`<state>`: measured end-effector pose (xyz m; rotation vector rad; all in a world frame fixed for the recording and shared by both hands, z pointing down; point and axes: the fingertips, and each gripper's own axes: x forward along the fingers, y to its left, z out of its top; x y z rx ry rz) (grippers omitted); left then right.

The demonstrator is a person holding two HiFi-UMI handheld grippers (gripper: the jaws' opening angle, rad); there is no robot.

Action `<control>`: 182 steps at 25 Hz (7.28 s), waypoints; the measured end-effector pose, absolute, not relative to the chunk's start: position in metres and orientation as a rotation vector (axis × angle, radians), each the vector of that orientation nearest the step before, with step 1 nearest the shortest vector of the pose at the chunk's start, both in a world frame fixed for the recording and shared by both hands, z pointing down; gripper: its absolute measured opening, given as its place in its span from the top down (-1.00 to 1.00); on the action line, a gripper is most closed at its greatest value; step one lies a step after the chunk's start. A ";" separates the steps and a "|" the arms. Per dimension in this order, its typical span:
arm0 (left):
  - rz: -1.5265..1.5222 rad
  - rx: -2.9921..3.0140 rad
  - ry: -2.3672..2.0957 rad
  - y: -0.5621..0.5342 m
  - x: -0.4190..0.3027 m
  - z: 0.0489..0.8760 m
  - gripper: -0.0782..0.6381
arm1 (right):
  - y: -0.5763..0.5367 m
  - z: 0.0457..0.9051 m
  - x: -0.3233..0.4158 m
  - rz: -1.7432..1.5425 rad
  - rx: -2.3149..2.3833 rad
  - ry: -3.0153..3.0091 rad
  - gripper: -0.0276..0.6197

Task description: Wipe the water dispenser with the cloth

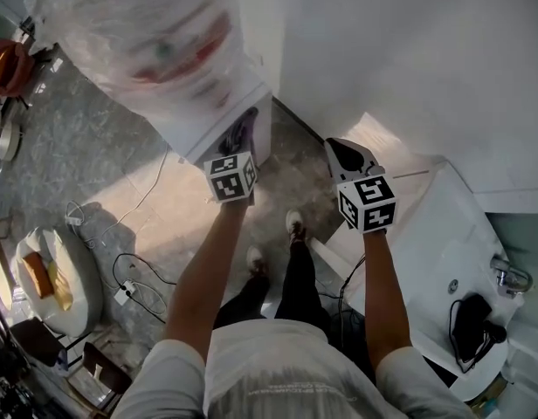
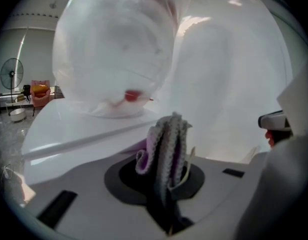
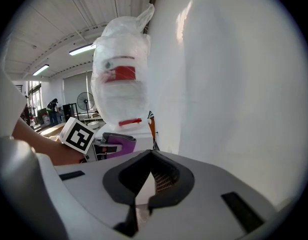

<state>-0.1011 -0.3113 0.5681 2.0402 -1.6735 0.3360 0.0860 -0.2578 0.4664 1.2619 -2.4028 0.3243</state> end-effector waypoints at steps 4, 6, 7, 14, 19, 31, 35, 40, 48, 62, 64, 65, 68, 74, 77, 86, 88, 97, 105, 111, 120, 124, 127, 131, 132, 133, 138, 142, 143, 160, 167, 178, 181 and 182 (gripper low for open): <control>0.320 2.005 -1.705 -0.287 -0.125 0.567 0.60 | -0.242 0.463 0.071 0.330 1.255 -2.419 0.88; 0.330 2.000 -1.714 -0.276 -0.134 0.568 0.60 | -0.235 0.460 0.065 0.330 1.258 -2.427 0.88; 0.333 1.997 -1.719 -0.271 -0.139 0.568 0.60 | -0.232 0.459 0.062 0.329 1.259 -2.431 0.88; 0.354 1.966 -1.785 -0.235 -0.177 0.570 0.60 | -0.211 0.454 0.042 0.327 1.282 -2.455 0.88; 0.361 1.921 -1.830 -0.211 -0.209 0.576 0.60 | -0.199 0.458 0.032 0.354 1.292 -2.467 0.88; 0.277 2.262 -1.649 -0.190 -0.169 0.519 0.60 | -0.199 0.449 0.042 0.367 1.312 -2.461 0.88; 0.295 2.314 -1.580 -0.217 -0.125 0.516 0.60 | -0.206 0.451 0.063 0.384 1.340 -2.446 0.88; 0.395 2.270 -1.567 -0.258 -0.074 0.542 0.60 | -0.224 0.460 0.094 0.500 1.392 -2.431 0.88; 0.357 2.124 -1.579 -0.313 -0.024 0.588 0.60 | -0.257 0.489 0.133 0.545 1.333 -2.380 0.88; 0.174 1.828 -1.714 -0.380 -0.043 0.670 0.60 | -0.281 0.549 0.128 0.662 1.157 -2.420 0.88; 0.149 1.808 -1.728 -0.375 -0.051 0.673 0.60 | -0.281 0.551 0.127 0.648 1.171 -2.409 0.88; 0.142 1.807 -1.731 -0.371 -0.055 0.673 0.60 | -0.280 0.551 0.125 0.650 1.185 -2.406 0.88; 0.111 1.782 -1.727 -0.352 -0.074 0.671 0.60 | -0.273 0.547 0.119 0.663 1.237 -2.404 0.88; 0.109 1.729 -1.744 -0.300 -0.125 0.674 0.60 | -0.250 0.532 0.094 0.695 1.276 -2.448 0.88; 0.112 1.724 -1.744 -0.280 -0.142 0.673 0.60 | -0.240 0.532 0.081 0.691 1.273 -2.454 0.88; 0.154 1.733 -1.795 -0.230 -0.190 0.665 0.60 | -0.218 0.525 0.044 0.657 1.236 -2.479 0.88; 0.158 1.725 -1.811 -0.220 -0.200 0.661 0.60 | -0.217 0.521 0.037 0.660 1.232 -2.488 0.88; 0.302 1.847 -1.839 -0.182 -0.210 0.639 0.60 | -0.216 0.524 0.031 0.672 1.269 -2.457 0.88; 0.322 1.945 -1.696 -0.204 -0.151 0.649 0.60 | -0.223 0.553 0.058 0.705 1.291 -2.404 0.88; 0.334 1.965 -1.650 -0.246 -0.098 0.670 0.60 | -0.246 0.584 0.095 0.851 1.358 -2.337 0.88; 0.428 1.821 -1.502 -0.300 -0.043 0.752 0.60 | -0.287 0.653 0.133 1.067 1.406 -2.248 0.88; 0.402 1.685 -1.497 -0.320 -0.038 0.796 0.60 | -0.301 0.692 0.139 1.095 1.343 -2.201 0.88; 0.443 1.685 -1.492 -0.340 -0.029 0.821 0.60 | -0.312 0.715 0.143 1.157 1.338 -2.181 0.88; 0.499 1.670 -1.496 -0.368 -0.025 0.858 0.60 | -0.327 0.741 0.145 1.186 1.307 -2.173 0.88; 0.505 1.650 -1.500 -0.374 -0.026 0.867 0.60 | -0.330 0.748 0.145 1.192 1.302 -2.171 0.88; 0.501 1.622 -1.510 -0.377 -0.029 0.874 0.60 | -0.332 0.755 0.146 1.198 1.299 -2.167 0.88; 0.392 1.472 -1.579 -0.380 -0.053 0.896 0.60 | -0.340 0.779 0.152 1.195 1.273 -2.143 0.88; 0.332 1.310 -1.630 -0.350 -0.077 0.908 0.60 | -0.339 0.780 0.151 1.174 1.261 -2.138 0.88; 0.314 1.262 -1.645 -0.339 -0.085 0.911 0.60 | -0.339 0.778 0.150 1.166 1.260 -2.140 0.88; 0.453 1.065 -1.805 -0.160 -0.245 0.872 0.60 | -0.241 0.732 0.066 1.005 1.114 -2.191 0.88; 0.487 1.349 -1.819 -0.126 -0.284 0.779 0.60 | -0.194 0.659 0.030 0.777 1.026 -2.257 0.88; 0.322 1.839 -1.923 -0.131 -0.306 0.559 0.60 | -0.205 0.457 -0.036 0.296 1.010 -2.451 0.88; 0.350 1.987 -1.903 -0.123 -0.303 0.503 0.60 | -0.195 0.404 -0.052 0.217 1.017 -2.513 0.88; 0.354 2.028 -1.895 -0.118 -0.303 0.483 0.60 | -0.191 0.386 -0.057 0.191 1.018 -2.532 0.88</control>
